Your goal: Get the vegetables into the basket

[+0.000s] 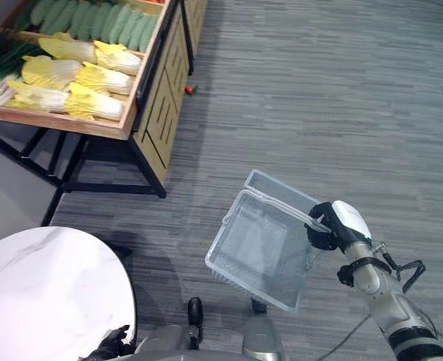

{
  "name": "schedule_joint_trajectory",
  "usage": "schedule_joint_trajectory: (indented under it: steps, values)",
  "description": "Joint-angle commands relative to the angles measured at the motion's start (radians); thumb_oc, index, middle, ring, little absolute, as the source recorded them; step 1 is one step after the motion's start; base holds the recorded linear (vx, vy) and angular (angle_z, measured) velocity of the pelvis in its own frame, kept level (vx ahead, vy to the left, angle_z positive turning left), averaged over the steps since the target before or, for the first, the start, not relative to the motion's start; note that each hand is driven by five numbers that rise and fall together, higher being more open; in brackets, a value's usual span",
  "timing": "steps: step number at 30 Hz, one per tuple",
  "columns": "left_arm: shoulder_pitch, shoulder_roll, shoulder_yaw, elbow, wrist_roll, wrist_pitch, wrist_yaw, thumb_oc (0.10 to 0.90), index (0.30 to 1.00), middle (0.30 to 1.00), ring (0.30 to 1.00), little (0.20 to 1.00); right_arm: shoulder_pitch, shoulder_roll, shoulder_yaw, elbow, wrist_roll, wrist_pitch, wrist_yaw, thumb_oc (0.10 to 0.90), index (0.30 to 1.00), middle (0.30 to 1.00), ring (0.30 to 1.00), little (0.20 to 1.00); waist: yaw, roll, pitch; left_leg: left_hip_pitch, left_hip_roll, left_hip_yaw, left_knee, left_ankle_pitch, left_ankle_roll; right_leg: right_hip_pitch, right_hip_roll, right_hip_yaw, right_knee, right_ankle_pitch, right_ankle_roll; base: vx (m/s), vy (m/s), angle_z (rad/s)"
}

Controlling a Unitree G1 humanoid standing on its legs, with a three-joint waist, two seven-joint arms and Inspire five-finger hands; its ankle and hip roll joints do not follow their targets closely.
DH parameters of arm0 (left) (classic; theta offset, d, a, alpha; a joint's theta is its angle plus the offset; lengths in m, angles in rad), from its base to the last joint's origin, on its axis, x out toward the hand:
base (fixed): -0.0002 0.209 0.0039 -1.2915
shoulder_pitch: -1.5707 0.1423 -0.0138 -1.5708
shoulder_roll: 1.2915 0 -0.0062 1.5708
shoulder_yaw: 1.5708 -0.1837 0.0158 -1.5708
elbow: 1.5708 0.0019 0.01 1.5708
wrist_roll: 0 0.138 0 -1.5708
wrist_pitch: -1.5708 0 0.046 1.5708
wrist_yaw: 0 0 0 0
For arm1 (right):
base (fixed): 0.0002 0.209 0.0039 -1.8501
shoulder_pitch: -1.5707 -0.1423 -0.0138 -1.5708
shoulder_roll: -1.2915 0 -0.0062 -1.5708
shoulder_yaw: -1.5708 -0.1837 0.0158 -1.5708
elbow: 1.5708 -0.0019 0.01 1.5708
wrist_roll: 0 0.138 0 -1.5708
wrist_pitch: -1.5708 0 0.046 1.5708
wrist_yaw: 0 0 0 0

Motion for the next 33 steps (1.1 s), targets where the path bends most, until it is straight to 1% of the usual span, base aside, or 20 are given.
schedule_joint_trajectory:
  steps: [1, 3, 6, 7, 10, 11, 12, 13, 15, 19, 20, 22, 23, 24, 25, 27, 28, 31, 32, 33]
  values:
    - [-0.001, 0.036, 0.018, 0.002, -0.01, -0.017, 0.042, 0.9, 1.0, 1.0, 1.0, 1.0, -0.16, -0.096, -0.065, -0.045, 0.006, -0.04, -0.124, 0.4, 0.3, 0.3, 0.3, 0.3, 0.028, 0.008, -0.053, -0.028, 0.048, -0.072, 0.036, -0.024, -0.08, -0.016, -0.085, -0.074, 0.038, 0.005, 0.078, 0.03, -0.08, -0.32]
    - [-0.01, 0.039, 0.014, -0.028, -0.018, -0.025, 0.046, 0.9, 1.0, 1.0, 1.0, 1.0, -0.139, -0.087, -0.075, -0.035, 0.006, -0.037, -0.126, 0.4, 0.3, 0.3, 0.3, 0.3, 0.028, 0.004, -0.056, -0.03, 0.053, -0.082, 0.049, -0.03, -0.087, 0.005, -0.086, -0.074, -0.007, 0.006, 0.076, 0.05, -0.058, -0.34]
    - [-0.021, 0.04, -0.003, -0.049, -0.008, -0.027, 0.05, 0.9, 1.0, 1.0, 1.0, 1.0, -0.12, -0.083, -0.083, -0.039, 0.007, -0.035, -0.121, 0.4, 0.3, 0.3, 0.3, 0.3, 0.027, 0.0, -0.064, -0.024, 0.058, -0.089, 0.05, -0.031, -0.096, 0.027, -0.084, -0.09, -0.039, 0.006, 0.073, 0.11, -0.105, 0.12]
    - [-0.019, 0.032, -0.02, -0.062, 0.001, -0.027, 0.052, 0.9, 1.0, 1.0, 1.0, 1.0, -0.099, -0.065, -0.095, 0.0, 0.041, -0.036, -0.127, 0.4, 0.3, 0.3, 0.3, 0.3, 0.025, 0.006, -0.082, -0.014, 0.072, -0.092, 0.035, -0.022, -0.111, 0.05, -0.071, -0.108, -0.06, -0.003, 0.068, 0.13, -0.119, 0.24]
    - [-0.03, 0.01, -0.05, -0.057, 0.021, -0.023, 0.053, 0.9, 1.0, 1.0, 1.0, 1.0, -0.068, -0.039, -0.112, 0.09, 0.051, -0.025, -0.148, 0.4, 0.3, 0.3, 0.3, 0.3, 0.015, 0.017, -0.1, -0.003, 0.101, -0.11, 0.015, -0.005, -0.132, 0.08, -0.043, -0.128, -0.085, -0.02, 0.055, 0.13, -0.149, 0.1]
    - [-0.03, 0.01, -0.05, -0.057, 0.021, -0.023, 0.053, 0.9, 1.0, 1.0, 1.0, 1.0, -0.069, -0.039, -0.111, 0.091, 0.051, -0.026, -0.149, 0.4, 0.3, 0.3, 0.3, 0.3, 0.015, 0.017, -0.1, -0.003, 0.102, -0.111, 0.015, -0.005, -0.133, 0.08, -0.042, -0.128, -0.085, -0.02, 0.054, 0.1, -0.138, 0.07]
    - [-0.029, -0.003, -0.058, -0.046, 0.031, -0.02, 0.055, 0.9, 1.0, 1.0, 1.0, 1.0, -0.057, -0.036, -0.113, 0.149, 0.031, -0.017, -0.166, 0.4, 0.3, 0.3, 0.3, 0.3, 0.015, 0.02, -0.107, -0.001, 0.112, -0.111, 0.016, -0.003, -0.14, 0.089, -0.033, -0.132, -0.094, -0.026, 0.051, 0.05, -0.068, 0.09]
    - [-0.029, -0.003, -0.058, -0.046, 0.031, -0.02, 0.056, 0.9, 1.0, 1.0, 1.0, 1.0, -0.057, -0.036, -0.113, 0.15, 0.031, -0.017, -0.167, 0.4, 0.3, 0.3, 0.3, 0.3, 0.015, 0.02, -0.107, -0.001, 0.112, -0.111, 0.016, -0.003, -0.14, 0.089, -0.033, -0.132, -0.094, -0.026, 0.051, 0.07, -0.092, 0.06]
    - [-0.024, -0.019, -0.065, -0.029, 0.042, -0.018, 0.058, 0.9, 1.0, 1.0, 1.0, 1.0, -0.055, -0.027, -0.113, 0.247, 0.031, -0.011, -0.189, 0.4, 0.3, 0.3, 0.3, 0.3, 0.017, 0.024, -0.109, 0.001, 0.118, -0.11, 0.019, -0.003, -0.144, 0.094, -0.026, -0.132, -0.095, -0.033, 0.048, 0.04, -0.06, 0.02]
    - [-0.008, -0.065, -0.046, 0.036, 0.03, -0.001, 0.071, 0.9, 1.0, 1.0, 1.0, 1.0, -0.035, 0.01, -0.125, 0.364, 0.035, 0.012, -0.221, 0.4, 0.3, 0.3, 0.3, 0.3, 0.017, 0.03, -0.109, -0.001, 0.126, -0.11, 0.02, 0.005, -0.152, 0.099, -0.021, -0.131, -0.095, -0.041, 0.045, 0.04, -0.058, 0.0]
    - [-0.009, -0.071, -0.054, 0.054, 0.043, 0.005, 0.077, 0.9, 1.0, 1.0, 1.0, 1.0, -0.045, 0.015, -0.118, 0.43, 0.036, 0.018, -0.229, 0.4, 0.3, 0.3, 0.3, 0.3, 0.017, 0.032, -0.108, -0.003, 0.128, -0.112, 0.016, 0.007, -0.153, 0.098, -0.02, -0.131, -0.095, -0.043, 0.044, 0.0, 0.0, 0.0]
    - [-0.015, -0.078, -0.074, 0.068, 0.07, 0.015, 0.081, 0.9, 1.0, 1.0, 1.0, 1.0, -0.065, 0.027, -0.115, 0.449, 0.06, 0.017, -0.233, 0.4, 0.3, 0.3, 0.3, 0.3, 0.012, 0.036, -0.108, -0.004, 0.132, -0.114, 0.01, 0.008, -0.154, 0.099, -0.016, -0.13, -0.095, -0.048, 0.042, 0.03, -0.031, 0.03]
    - [-0.024, -0.08, -0.091, 0.069, 0.084, 0.019, 0.083, 0.9, 1.0, 1.0, 1.0, 1.0, -0.08, 0.031, -0.11, 0.476, 0.076, 0.018, -0.239, 0.4, 0.3, 0.3, 0.3, 0.3, 0.008, 0.038, -0.101, -0.005, 0.134, -0.115, 0.009, 0.009, -0.153, 0.093, -0.015, -0.127, -0.075, -0.052, 0.038, -0.02, -0.022, 0.04]
    - [-0.038, -0.077, -0.115, 0.065, 0.102, 0.022, 0.093, 0.9, 1.0, 1.0, 1.0, 1.0, -0.106, 0.031, -0.094, 0.482, 0.076, 0.022, -0.246, 0.4, 0.3, 0.3, 0.3, 0.3, 0.004, 0.043, -0.086, -0.011, 0.138, -0.117, 0.007, 0.011, -0.151, 0.061, -0.014, -0.118, -0.029, -0.067, 0.032, -0.05, -0.002, 0.03]
    - [-0.039, -0.077, -0.114, 0.065, 0.103, 0.022, 0.093, 0.9, 1.0, 1.0, 1.0, 1.0, -0.108, 0.03, -0.093, 0.484, 0.076, 0.021, -0.246, 0.4, 0.3, 0.3, 0.3, 0.3, 0.004, 0.043, -0.086, -0.013, 0.138, -0.117, 0.008, 0.011, -0.151, 0.056, -0.014, -0.117, -0.023, -0.069, 0.032, -0.07, -0.002, 0.01]
    - [-0.063, -0.067, -0.146, 0.044, 0.12, 0.017, 0.098, 0.9, 1.0, 1.0, 1.0, 1.0, -0.14, 0.02, -0.071, 0.478, 0.074, 0.022, -0.248, 0.4, 0.3, 0.3, 0.3, 0.3, -0.002, 0.049, -0.061, -0.033, 0.144, -0.118, 0.01, 0.015, -0.15, 0.0, -0.013, -0.105, 0.042, -0.091, 0.025, -0.07, -0.046, 0.0]
    - [-0.077, -0.056, -0.152, 0.03, 0.114, 0.014, 0.102, 0.9, 1.0, 1.0, 1.0, 1.0, -0.153, 0.019, -0.065, 0.506, 0.085, 0.019, -0.249, 0.4, 0.3, 0.3, 0.3, 0.3, -0.002, 0.052, -0.046, -0.052, 0.153, -0.126, 0.021, 0.02, -0.152, -0.027, -0.007, -0.106, 0.075, -0.108, 0.017, -0.01, -0.123, 0.0]
    - [-0.069, -0.041, -0.105, 0.023, 0.056, 0.015, 0.119, 0.9, 1.0, 1.0, 1.0, 1.0, -0.125, 0.022, -0.06, 0.472, 0.076, 0.019, -0.245, 0.4, 0.3, 0.3, 0.3, 0.3, 0.003, 0.048, -0.033, -0.092, 0.166, -0.153, 0.104, 0.009, -0.159, -0.024, 0.006, -0.113, 0.082, -0.132, -0.004, 0.11, -0.216, 0.1]
    - [-0.063, -0.038, -0.081, 0.025, 0.031, 0.016, 0.117, 0.9, 1.0, 1.0, 1.0, 1.0, -0.109, 0.017, -0.059, 0.46, 0.067, 0.016, -0.242, 0.4, 0.3, 0.3, 0.3, 0.3, 0.011, 0.045, -0.021, -0.121, 0.168, -0.165, 0.171, 0.021, -0.17, -0.014, 0.012, -0.118, 0.08, -0.14, -0.017, 0.1, -0.247, 0.13]
    - [-0.06, -0.037, -0.071, 0.021, 0.026, 0.016, 0.12, 0.9, 1.0, 1.0, 1.0, 1.0, -0.092, 0.018, -0.065, 0.436, 0.065, 0.015, -0.245, 0.4, 0.3, 0.3, 0.3, 0.3, 0.012, 0.041, -0.009, -0.154, 0.155, -0.175, 0.255, 0.028, -0.18, -0.004, 0.016, -0.124, 0.077, -0.147, -0.028, 0.09, -0.245, 0.24]
